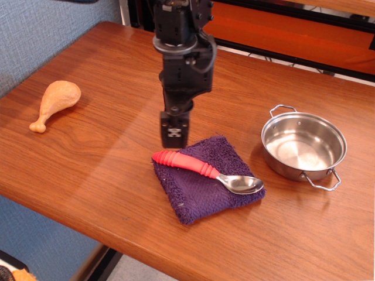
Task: Move the spoon vertically to the right of the chicken.
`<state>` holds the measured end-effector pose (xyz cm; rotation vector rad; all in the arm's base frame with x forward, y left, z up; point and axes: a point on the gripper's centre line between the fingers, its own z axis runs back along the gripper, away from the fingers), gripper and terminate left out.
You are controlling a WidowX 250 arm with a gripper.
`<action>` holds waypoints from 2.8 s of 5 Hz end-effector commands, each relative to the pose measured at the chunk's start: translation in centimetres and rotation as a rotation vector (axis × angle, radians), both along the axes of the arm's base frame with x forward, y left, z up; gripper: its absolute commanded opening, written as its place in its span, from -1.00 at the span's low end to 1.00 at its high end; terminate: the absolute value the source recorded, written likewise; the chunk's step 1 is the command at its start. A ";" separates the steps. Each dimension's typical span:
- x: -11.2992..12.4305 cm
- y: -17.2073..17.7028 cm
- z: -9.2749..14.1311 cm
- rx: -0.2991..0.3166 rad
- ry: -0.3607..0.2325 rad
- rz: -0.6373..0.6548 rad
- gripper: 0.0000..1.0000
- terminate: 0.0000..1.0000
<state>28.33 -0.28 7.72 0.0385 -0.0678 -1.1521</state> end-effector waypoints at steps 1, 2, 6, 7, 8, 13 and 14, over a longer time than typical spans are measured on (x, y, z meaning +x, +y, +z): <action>0.5 0.3 -0.2 0.037 -0.057 -0.217 1.00 -1.00; 0.3 0.0 -1.1 0.054 -0.046 -0.235 1.00 -1.00; 0.2 -0.9 -3.8 0.064 -0.022 -0.228 1.00 -1.00; 0.3 -0.9 -4.3 0.073 -0.021 -0.214 1.00 -1.00; 0.3 -1.0 -4.3 0.068 -0.025 -0.207 1.00 -1.00; 1.9 4.8 1.8 0.108 -0.169 0.118 -1.00 -1.00; 1.6 8.3 1.3 0.178 -0.166 0.240 -1.00 -1.00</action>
